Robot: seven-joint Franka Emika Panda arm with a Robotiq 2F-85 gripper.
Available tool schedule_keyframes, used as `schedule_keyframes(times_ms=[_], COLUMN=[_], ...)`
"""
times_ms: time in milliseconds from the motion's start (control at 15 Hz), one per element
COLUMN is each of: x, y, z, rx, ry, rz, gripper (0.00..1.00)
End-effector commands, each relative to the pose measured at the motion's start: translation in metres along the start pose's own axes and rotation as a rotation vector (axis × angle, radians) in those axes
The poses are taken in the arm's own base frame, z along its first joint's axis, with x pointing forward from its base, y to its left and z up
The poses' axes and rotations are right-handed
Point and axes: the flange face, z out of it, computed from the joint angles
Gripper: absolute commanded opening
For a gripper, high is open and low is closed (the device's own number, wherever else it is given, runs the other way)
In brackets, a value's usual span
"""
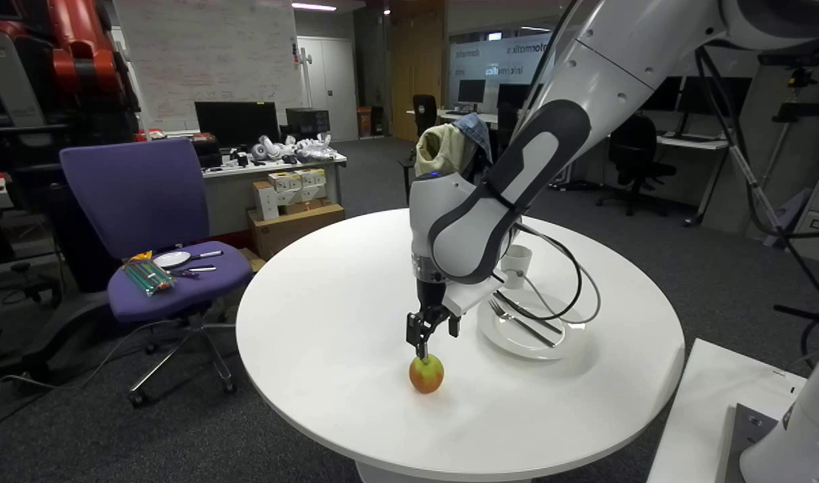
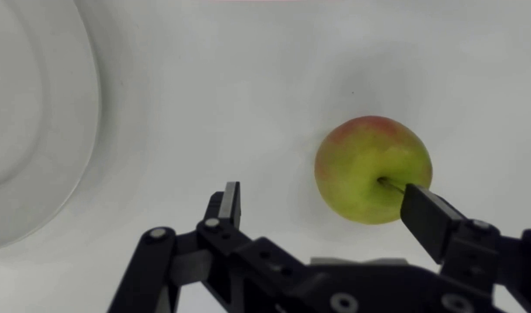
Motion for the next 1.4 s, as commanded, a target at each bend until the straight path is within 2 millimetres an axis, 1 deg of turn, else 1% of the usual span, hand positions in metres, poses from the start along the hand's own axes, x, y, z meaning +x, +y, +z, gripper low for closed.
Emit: schedule_keyframes(times_ms=[0,200,400,667,933,1333], x=[-0.013,-0.014,-0.011,-0.003,-0.002,0.008], y=[0.009,0.008,0.004,-0.007,-0.020,-0.027], z=[-0.024,-0.029,-0.027,-0.015,-0.004,0.014], rx=[0.013,0.015,0.014,0.022,0.020,0.010], ry=[0.038,0.040,0.030,0.002,-0.017,-0.034], rz=[0.008,0.000,-0.013,-0.051,-0.089,-0.097], gripper=[1.00,1.00,1.00,1.00,1.00,1.00])
